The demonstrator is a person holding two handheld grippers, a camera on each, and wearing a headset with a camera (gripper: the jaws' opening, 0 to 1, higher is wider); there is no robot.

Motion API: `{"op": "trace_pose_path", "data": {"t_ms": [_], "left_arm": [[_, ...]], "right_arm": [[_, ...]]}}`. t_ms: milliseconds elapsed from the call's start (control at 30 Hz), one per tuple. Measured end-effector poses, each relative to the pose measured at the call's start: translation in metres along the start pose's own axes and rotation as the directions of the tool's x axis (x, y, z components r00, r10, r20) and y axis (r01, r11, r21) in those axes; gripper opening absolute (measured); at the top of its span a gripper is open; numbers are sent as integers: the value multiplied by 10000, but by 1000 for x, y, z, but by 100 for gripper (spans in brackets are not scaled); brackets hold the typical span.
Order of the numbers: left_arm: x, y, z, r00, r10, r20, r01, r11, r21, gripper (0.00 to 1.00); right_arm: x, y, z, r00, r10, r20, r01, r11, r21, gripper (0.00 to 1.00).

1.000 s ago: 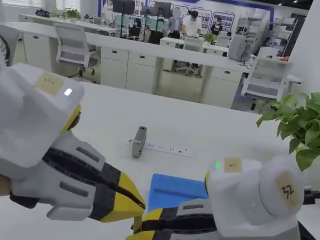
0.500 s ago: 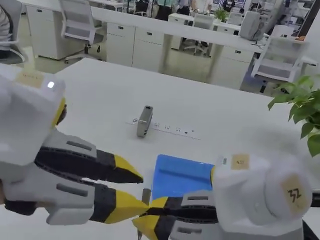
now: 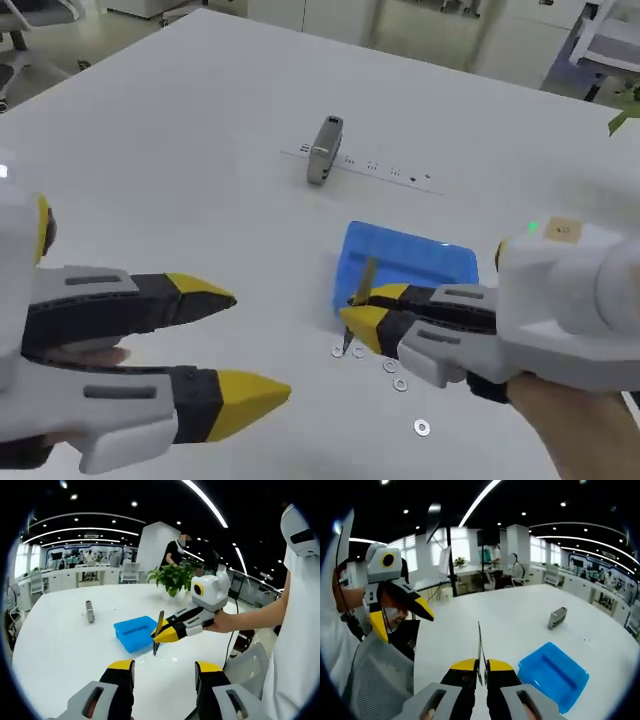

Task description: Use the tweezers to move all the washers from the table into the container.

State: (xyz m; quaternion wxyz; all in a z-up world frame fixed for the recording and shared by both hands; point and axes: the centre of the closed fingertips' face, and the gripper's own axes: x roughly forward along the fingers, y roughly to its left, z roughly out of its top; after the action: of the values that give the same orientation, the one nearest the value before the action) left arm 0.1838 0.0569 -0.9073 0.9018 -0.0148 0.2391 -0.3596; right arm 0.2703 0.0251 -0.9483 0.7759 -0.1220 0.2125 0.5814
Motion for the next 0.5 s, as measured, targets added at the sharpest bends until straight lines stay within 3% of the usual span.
{"op": "trace_pose_path", "data": {"t_ms": [167, 267, 400, 500], "left_arm": [[2, 10, -12, 9970, 747, -219, -752, 9969, -214, 55], [7, 17, -24, 9909, 1164, -670, -1163, 9932, 61, 56], [14, 22, -29, 9891, 1290, -715, -1310, 9911, -231, 59], [18, 25, -27, 9839, 1714, -495, -1715, 9852, 26, 60]], "right_arm": [[10, -17, -6, 9999, -133, 108, 131, 9997, 220, 3], [20, -27, -13, 9997, -228, 123, 226, 9997, 133, 3], [31, -32, -19, 9998, -117, 133, 112, 9991, 402, 3], [37, -35, -25, 9996, -250, 144, 244, 9987, 439, 3]]}}
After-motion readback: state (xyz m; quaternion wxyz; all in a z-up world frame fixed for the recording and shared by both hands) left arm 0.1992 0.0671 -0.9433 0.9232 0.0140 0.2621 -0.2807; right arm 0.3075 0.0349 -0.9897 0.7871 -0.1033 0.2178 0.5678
